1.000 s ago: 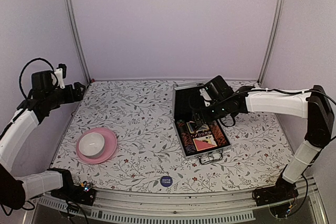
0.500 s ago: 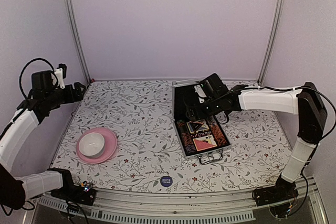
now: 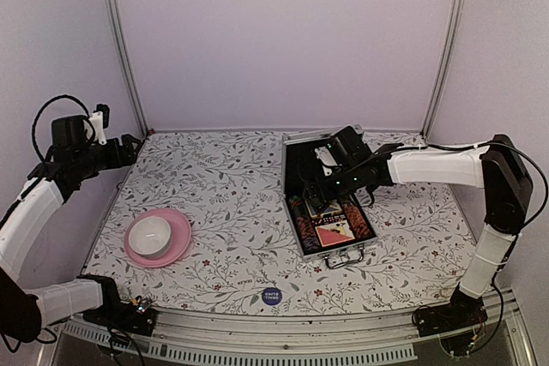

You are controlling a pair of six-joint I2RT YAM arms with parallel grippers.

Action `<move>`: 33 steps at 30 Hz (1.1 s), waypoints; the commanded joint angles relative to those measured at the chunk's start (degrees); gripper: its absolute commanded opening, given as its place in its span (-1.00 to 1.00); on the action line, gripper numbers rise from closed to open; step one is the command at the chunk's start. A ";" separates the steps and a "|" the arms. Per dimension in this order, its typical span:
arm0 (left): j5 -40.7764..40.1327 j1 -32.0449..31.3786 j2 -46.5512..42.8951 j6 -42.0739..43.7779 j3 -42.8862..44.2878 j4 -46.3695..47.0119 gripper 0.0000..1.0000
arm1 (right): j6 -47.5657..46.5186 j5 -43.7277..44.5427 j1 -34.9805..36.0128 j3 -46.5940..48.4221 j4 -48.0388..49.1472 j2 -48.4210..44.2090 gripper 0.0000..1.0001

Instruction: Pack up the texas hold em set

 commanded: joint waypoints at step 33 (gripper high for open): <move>2.05 -3.46 2.40 -3.45 2.71 2.98 0.92 | 11.21 0.75 11.57 -8.30 -12.17 -21.23 0.64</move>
